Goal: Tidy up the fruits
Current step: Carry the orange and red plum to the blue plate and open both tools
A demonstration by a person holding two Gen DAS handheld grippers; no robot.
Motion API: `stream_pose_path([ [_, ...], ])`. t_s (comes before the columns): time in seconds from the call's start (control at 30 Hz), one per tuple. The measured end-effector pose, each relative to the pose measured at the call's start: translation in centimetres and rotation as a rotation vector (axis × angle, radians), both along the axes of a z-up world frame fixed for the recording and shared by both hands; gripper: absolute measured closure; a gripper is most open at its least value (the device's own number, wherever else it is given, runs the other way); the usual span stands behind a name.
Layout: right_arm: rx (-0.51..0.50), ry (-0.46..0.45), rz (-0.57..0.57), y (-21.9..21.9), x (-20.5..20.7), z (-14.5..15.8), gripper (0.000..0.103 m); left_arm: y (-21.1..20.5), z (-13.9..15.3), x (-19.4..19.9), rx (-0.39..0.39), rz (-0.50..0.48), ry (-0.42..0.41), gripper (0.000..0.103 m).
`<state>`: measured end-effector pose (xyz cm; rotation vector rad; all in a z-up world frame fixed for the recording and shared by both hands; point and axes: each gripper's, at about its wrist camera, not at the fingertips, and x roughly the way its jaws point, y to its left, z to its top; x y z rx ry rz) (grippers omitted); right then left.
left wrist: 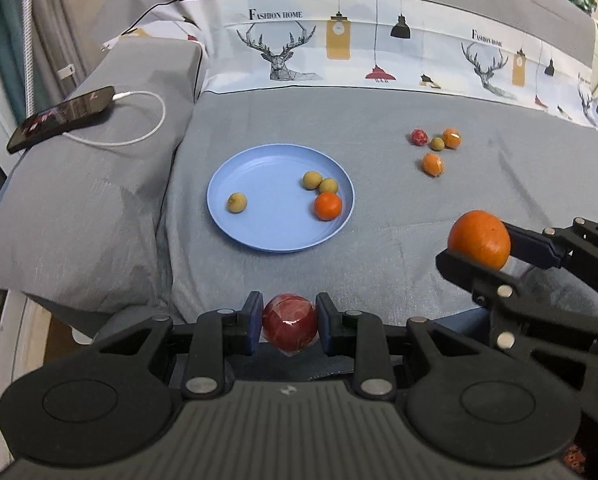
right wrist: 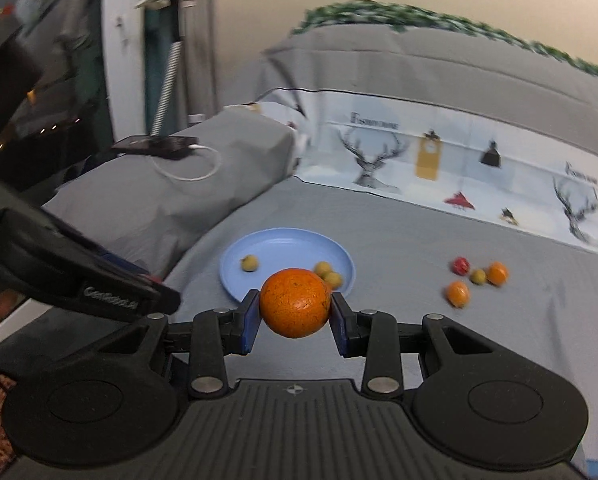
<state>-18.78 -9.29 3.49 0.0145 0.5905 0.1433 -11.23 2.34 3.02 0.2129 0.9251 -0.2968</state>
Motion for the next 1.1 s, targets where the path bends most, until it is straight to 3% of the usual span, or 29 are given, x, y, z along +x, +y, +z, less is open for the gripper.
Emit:
stream_pose_path([
  [1.1,-0.027,0.031,0.016,0.4,0.6,-0.4,0.065,0.7,-0.4,1.2,-0.036,0.017,0.013,0.072],
])
